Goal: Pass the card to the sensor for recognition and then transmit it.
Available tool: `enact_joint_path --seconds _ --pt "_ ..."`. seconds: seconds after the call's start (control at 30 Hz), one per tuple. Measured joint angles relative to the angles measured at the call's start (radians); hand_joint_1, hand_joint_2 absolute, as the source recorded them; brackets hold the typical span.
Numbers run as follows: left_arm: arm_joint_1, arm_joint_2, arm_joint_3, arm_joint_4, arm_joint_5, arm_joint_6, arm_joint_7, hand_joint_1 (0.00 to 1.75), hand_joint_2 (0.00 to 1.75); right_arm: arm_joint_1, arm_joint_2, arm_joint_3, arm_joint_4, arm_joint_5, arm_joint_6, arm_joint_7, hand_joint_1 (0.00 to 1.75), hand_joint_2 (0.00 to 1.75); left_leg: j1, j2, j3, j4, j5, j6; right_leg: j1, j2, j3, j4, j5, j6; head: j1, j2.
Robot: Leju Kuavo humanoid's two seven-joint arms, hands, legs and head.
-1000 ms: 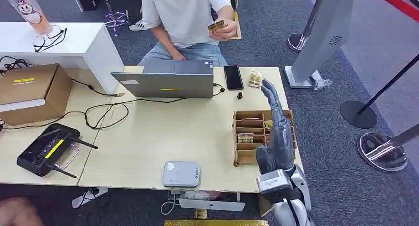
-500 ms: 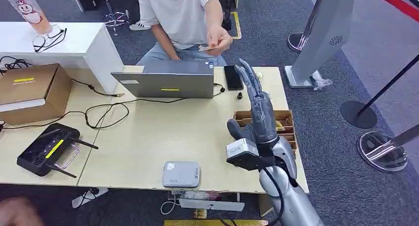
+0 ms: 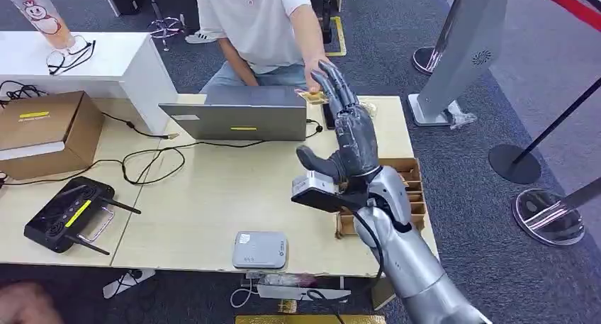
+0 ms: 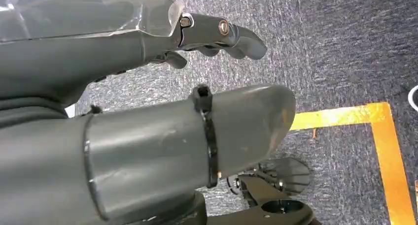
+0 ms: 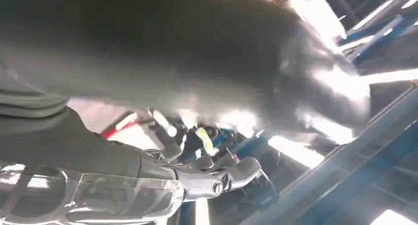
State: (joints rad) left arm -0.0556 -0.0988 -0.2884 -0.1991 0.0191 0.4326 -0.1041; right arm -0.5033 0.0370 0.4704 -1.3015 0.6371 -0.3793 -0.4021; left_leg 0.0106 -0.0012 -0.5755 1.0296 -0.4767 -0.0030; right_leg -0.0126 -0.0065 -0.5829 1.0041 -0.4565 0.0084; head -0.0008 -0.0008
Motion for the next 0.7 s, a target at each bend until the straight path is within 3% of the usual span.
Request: enact_joint_path --seconds 0.33,0.43,0.7 --pt "-0.001 0.002 0.0 0.0 -0.002 -0.012 0.021 0.0 0.0 -0.093 0.0 0.05 0.158 0.212 -0.175 0.077 0.0 1.75 0.0 0.0 0.0 0.0 0.0 0.0 0.0 0.0 0.0 0.0 0.0 0.0 0.0 0.0" --pt "-0.004 0.004 0.0 0.0 -0.011 -0.021 0.032 0.0 0.0 -0.108 -0.005 0.063 0.201 0.317 -0.23 0.131 0.0 1.75 0.0 0.0 0.0 0.0 0.0 0.0 0.0 0.0 0.0 0.0 0.0 0.0 0.0 0.0" --pt "-0.012 0.01 0.0 0.0 -0.017 -0.03 0.049 0.0 0.0 -0.119 -0.028 0.077 0.252 0.514 -0.265 0.235 0.0 1.75 0.0 0.0 0.0 0.0 0.0 0.0 0.0 0.0 0.0 0.0 0.0 0.0 0.0 0.0"
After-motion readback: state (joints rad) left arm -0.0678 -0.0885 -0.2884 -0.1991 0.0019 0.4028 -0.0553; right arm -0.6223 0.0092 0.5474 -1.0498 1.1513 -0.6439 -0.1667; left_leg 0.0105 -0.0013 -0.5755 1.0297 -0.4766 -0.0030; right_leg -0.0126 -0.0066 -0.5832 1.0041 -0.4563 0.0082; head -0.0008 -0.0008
